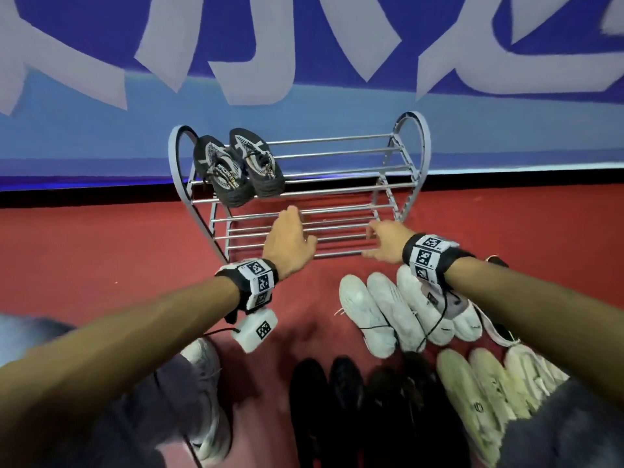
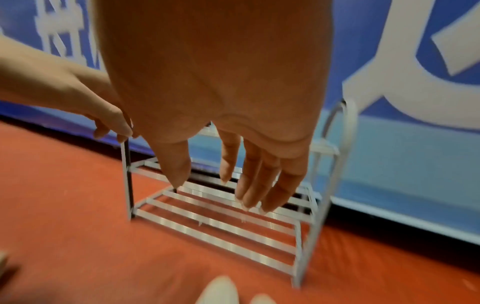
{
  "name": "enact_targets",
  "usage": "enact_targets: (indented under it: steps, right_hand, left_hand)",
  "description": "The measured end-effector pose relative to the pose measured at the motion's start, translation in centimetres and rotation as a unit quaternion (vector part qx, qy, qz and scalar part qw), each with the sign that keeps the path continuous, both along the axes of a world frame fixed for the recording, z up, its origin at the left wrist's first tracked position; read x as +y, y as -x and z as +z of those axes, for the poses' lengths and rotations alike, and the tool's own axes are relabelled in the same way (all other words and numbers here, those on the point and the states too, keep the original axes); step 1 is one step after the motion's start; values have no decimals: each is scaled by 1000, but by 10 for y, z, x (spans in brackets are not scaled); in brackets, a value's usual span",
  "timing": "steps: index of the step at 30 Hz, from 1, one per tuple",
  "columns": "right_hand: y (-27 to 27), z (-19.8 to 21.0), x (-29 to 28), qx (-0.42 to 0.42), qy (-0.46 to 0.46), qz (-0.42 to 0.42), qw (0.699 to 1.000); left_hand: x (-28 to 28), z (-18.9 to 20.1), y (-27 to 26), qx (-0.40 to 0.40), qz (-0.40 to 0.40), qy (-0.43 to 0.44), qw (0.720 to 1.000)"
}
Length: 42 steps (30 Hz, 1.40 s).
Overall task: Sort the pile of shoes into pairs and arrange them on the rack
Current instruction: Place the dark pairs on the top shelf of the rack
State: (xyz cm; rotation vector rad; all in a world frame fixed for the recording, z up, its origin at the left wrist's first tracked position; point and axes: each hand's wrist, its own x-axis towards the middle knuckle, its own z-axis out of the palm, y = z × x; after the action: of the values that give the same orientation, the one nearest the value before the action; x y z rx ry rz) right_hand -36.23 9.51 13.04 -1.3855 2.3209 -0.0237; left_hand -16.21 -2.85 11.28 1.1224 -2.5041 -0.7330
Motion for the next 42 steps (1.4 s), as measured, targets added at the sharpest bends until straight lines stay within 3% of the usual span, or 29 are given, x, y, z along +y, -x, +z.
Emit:
enact_targets:
  steps: [4,7,13,16,19,24,27,33,39,42]
  right_hand:
    - [-14,-79,85,-51,-114,-12,992]
    - [-33,-146,137,-117,-197,-50,972]
    - [-86,-261,190,-275,-164,-191,928]
    - [-102,-290,195,-361,-180,-248,881]
    - [-103,-301,189,-383,-169,-278,865]
    - [-98,-302,168,-346,-171,-262,885]
    - [-100,-325,156,-312,-199,-219,903]
    - [-112,-310,140,-218,-208,-207,931]
    - [-104,-320,145,-290,-181,-228,912]
    - [-104,-326,157,-278,-135,-233,922]
  left_hand:
    - [53,-87,-12,-199,-61,-97,973]
    - [92,-150,-32,-294,-68,-106,948]
    - [151,-238,-67,-352,-19,-236,906]
    - [170,-292,-91,-373,28,-286,882]
    - [184,-284,-95,-365,110,-269,885]
    - [177,-271,-88,-322,235,-319,860]
    - [169,-282,-103,-308,194,-426,828]
    - [168,-289,-124,-288,159,-457,827]
    - [169,-287,-127,-291,130,-481,817]
    - [172,-290,-126,-284,124,-502,807]
